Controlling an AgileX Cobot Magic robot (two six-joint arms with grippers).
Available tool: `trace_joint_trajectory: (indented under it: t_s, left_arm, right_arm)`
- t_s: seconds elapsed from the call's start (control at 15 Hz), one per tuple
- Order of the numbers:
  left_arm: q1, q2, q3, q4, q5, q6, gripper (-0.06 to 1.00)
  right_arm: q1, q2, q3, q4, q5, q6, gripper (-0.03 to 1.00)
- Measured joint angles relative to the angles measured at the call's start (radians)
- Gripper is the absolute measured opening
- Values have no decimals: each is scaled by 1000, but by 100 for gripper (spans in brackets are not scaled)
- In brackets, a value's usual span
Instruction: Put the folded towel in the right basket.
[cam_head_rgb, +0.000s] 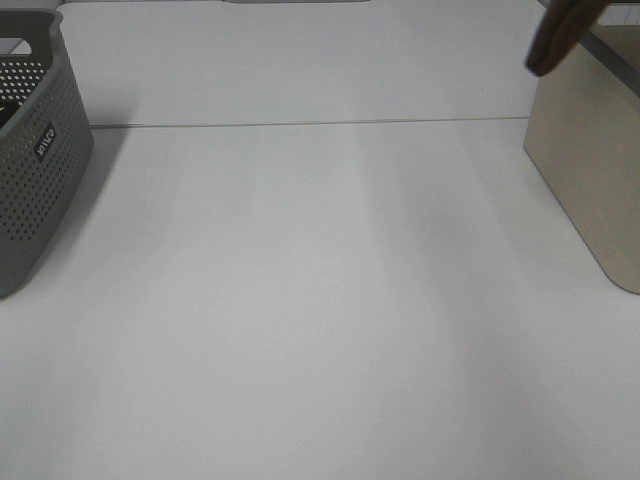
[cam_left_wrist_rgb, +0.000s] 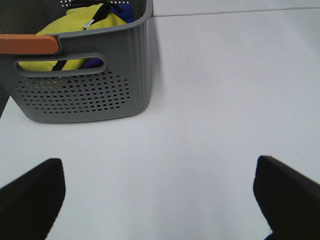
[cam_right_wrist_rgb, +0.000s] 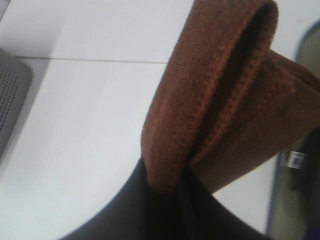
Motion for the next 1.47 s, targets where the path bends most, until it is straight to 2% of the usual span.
trace_joint_trajectory:
  t_s: [0.13,0.27,0.47,0.67,0.8,0.93,1.07,1.33,1.4,1.47]
  left_arm:
    - [0,0,0,0,0,0,97]
    - [0,0,0,0,0,0,97]
    - [0,0,0,0,0,0,97]
    - [0,0,0,0,0,0,97]
    - [0,0,0,0,0,0,97]
    - [0,0,0,0,0,0,97]
    - [0,0,0,0,0,0,97]
    - [0,0,0,0,0,0,97]
    - [0,0,0,1,0,0,97]
    - [0,0,0,1,0,0,97]
  right_arm:
    - [-115,-4,0,-3,5,7,9]
    - [-194,-1,0,-20,5,24,9]
    - [-230,17,8,-101,6,27,9]
    - [-231,111,10,-175,5,88,10]
    - [-231,183,11,-208,5,105,24]
    - [-231,213,11,-215,5,106,49]
    - [-231,214,11,-216,4,112,65]
    - [-192,161,11,-191,4,130,70]
    - [-160,137,11,-192,4,130,70]
    - [-61,82,11,-223,5,130,70]
